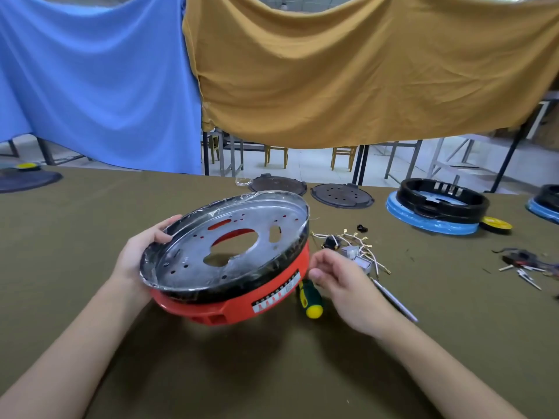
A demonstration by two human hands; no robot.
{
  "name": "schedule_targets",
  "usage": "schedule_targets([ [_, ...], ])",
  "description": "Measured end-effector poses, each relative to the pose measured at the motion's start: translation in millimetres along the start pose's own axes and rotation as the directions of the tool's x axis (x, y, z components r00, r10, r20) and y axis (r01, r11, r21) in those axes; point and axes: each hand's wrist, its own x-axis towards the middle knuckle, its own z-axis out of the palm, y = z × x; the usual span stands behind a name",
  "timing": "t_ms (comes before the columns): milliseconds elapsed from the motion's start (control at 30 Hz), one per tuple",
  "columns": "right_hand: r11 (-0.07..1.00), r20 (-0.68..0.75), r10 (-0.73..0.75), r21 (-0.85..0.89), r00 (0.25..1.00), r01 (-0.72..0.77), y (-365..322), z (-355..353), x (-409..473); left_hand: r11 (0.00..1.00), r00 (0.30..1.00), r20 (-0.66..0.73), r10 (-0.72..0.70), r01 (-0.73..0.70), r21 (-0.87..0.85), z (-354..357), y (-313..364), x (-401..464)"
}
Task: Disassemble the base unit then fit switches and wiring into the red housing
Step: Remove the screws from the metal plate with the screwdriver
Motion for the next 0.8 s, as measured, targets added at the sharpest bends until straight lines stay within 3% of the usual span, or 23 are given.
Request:
schedule_targets([
  [133, 0.994, 0.136, 0.028, -0.108, 0.990, -0.014, 2, 1, -1, 0.997, 1.000, -0.004, -0.013, 0.014, 0.081, -12, 8, 1],
  [267, 0.958, -0.125, 0.041, -0.276, 0.991, -0.074, 5, -23, 0, 0.997, 0.999, 0.020, -0.049, 0.048, 0.060, -7, 6, 0],
  [500, 0.994, -0.400, 0.102, 0.068, 0.911, -0.082, -2, -29, 7, 0.969, 0.991, 0.095, -0.094, 0.069, 0.236, 0, 1, 1],
  [600, 0.983, -0.381, 0.114, 0.174, 0.917, -0.050, -6, -29, 6, 0.983, 0.975, 0.190, -0.115, 0.085, 0.160, 2, 2, -3],
  [700, 0.969, -0.319, 0.080, 0.247, 0.944, 0.001, -11, -23, 3, 0.961, 0.945, 0.279, -0.171, 0.097, 0.261, 4, 5, -9],
  [800, 0.979, -0.295, 0.012, 0.200, 0.955, 0.049, -16, -18, 1, 0.930, 0.975, 0.205, -0.087, 0.006, 0.367, 7, 7, -13],
])
